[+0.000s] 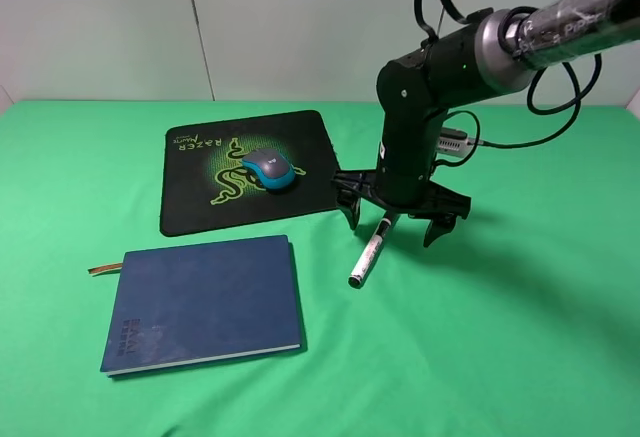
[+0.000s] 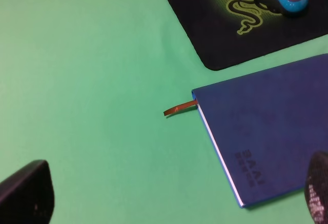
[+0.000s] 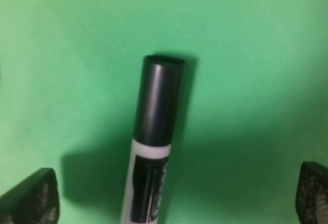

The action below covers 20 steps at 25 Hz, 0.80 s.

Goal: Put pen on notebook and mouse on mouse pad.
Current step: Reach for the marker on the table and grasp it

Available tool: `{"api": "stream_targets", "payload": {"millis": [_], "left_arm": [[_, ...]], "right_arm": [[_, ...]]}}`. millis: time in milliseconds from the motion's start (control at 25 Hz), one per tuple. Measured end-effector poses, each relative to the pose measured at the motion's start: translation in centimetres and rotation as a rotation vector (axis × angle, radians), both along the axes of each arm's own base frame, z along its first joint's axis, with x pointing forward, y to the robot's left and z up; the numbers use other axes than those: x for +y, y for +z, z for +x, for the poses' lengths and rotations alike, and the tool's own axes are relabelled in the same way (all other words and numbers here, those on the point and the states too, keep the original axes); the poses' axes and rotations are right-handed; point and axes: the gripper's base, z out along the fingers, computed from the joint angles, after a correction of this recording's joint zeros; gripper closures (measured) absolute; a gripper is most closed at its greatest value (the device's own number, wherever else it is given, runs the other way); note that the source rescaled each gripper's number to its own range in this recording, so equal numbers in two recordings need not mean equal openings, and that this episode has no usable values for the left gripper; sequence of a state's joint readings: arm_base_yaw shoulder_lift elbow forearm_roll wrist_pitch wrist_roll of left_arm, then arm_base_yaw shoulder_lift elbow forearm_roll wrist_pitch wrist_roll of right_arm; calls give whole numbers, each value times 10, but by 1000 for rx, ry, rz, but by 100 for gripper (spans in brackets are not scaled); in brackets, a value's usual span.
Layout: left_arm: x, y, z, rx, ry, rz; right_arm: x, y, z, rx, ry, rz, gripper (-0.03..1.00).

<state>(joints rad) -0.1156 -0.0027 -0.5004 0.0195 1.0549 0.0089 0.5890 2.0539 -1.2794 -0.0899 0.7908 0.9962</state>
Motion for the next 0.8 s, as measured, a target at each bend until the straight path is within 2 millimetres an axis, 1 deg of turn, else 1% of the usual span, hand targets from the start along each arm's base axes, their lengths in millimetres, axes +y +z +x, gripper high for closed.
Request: {"api": "stream_targets", "payload": {"millis": [440,480,520,640,760,800], "left_arm": [[0,0,0,-1,0,0],[0,0,0,-1,0,0],[0,0,0,-1,0,0],[0,0,0,-1,0,0],[0,0,0,-1,0,0],[0,0,0,-1,0,0]], "right_arm": [[-1,0,0,-2,48,-18,-3],[-2,0,0,0,48,-19,-1],[-2,0,0,1,49,-21,4],[-2,0,0,7,48,-25,30],[-3,0,-1,17,47,-32,61],[-3,0,-1,18,47,-33,70]]}}
